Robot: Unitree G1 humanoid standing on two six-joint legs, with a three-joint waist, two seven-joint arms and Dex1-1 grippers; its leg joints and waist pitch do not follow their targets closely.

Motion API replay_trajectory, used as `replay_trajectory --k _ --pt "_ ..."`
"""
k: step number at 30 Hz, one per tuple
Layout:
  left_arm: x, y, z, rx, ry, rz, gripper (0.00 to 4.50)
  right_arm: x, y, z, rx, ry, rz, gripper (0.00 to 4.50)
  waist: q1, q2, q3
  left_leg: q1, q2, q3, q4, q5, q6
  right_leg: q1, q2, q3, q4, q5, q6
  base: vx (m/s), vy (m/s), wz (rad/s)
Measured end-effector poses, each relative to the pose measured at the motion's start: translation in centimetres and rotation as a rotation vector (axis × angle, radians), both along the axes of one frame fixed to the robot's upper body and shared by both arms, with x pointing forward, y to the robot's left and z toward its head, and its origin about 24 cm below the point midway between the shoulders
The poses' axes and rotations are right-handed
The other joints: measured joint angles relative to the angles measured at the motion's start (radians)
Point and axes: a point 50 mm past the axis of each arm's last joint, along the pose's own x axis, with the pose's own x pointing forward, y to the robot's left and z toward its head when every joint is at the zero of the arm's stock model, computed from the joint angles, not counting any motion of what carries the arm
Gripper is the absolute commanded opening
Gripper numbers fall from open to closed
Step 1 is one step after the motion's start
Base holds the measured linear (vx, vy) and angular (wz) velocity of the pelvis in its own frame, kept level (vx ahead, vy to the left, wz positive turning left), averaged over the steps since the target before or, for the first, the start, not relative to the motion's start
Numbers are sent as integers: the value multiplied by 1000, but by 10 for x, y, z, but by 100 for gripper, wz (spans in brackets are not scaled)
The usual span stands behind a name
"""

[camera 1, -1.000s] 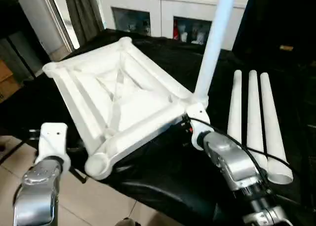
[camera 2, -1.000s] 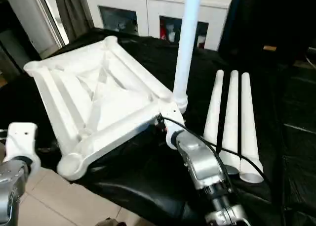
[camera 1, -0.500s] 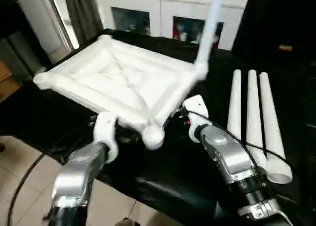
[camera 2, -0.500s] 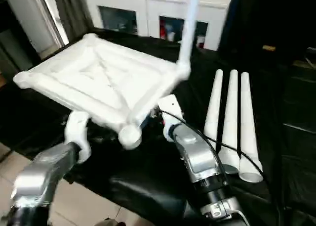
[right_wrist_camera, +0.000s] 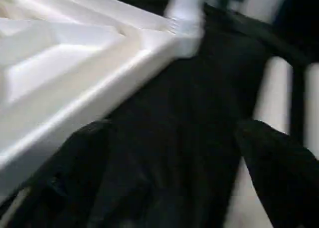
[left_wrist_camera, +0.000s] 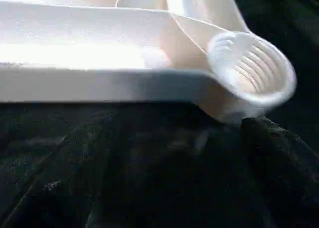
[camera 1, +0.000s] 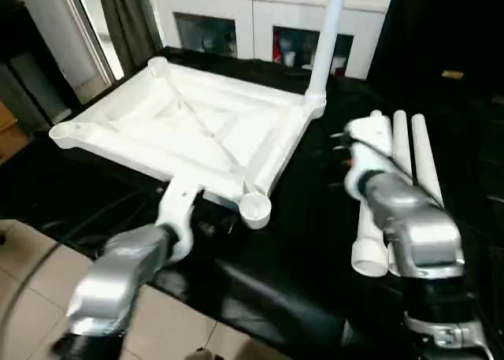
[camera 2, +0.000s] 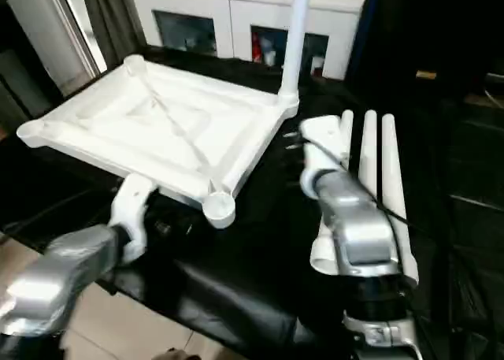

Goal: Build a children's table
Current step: Rotate table base, then pick table leg

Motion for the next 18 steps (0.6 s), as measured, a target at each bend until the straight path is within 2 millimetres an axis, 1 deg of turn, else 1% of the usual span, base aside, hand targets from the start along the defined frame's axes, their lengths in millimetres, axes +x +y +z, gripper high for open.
replay_trajectory --k 3,6,8,11,13,16,18 --pt "-5 1 9 1 -28 -29 450 -4 -7 -4 12 70 -60 442 2 -5 -1 2 0 0 0 0 -1 1 0 1 1 -1 4 0 0 0" --pt "-8 -2 17 -7 -56 -58 450 -7 -13 -5 27 126 -115 442 3 -14 -1 2 0 0 0 1 -2 1 0 1 1 0 6 0 0 0" --pt "-9 -4 19 -14 -63 -79 450 -8 -18 -5 32 134 -145 442 2 -18 -4 2 -1 0 0 2 -4 1 0 1 1 0 6 0 0 0" --pt "-15 -8 23 -14 -69 -151 450 -12 -25 -9 44 195 -201 442 0 -30 -6 4 0 0 -1 3 -6 1 0 1 2 1 7 0 0 0" --pt "-18 -11 25 -21 -74 -186 450 -14 -29 -12 54 233 -229 442 -1 -33 -7 4 -1 0 -1 3 -6 1 0 2 2 1 7 0 0 0" --pt "-21 -11 30 3 -86 -235 450 -20 -28 -20 117 332 -206 442 -2 -42 -6 5 -1 1 -1 4 -6 1 0 2 5 1 7 0 0 0" --pt "-22 -12 31 7 -89 -245 450 -21 -23 -24 148 370 -178 442 -1 -45 -5 5 -1 1 -1 4 -7 1 0 2 5 1 7 0 0 0"
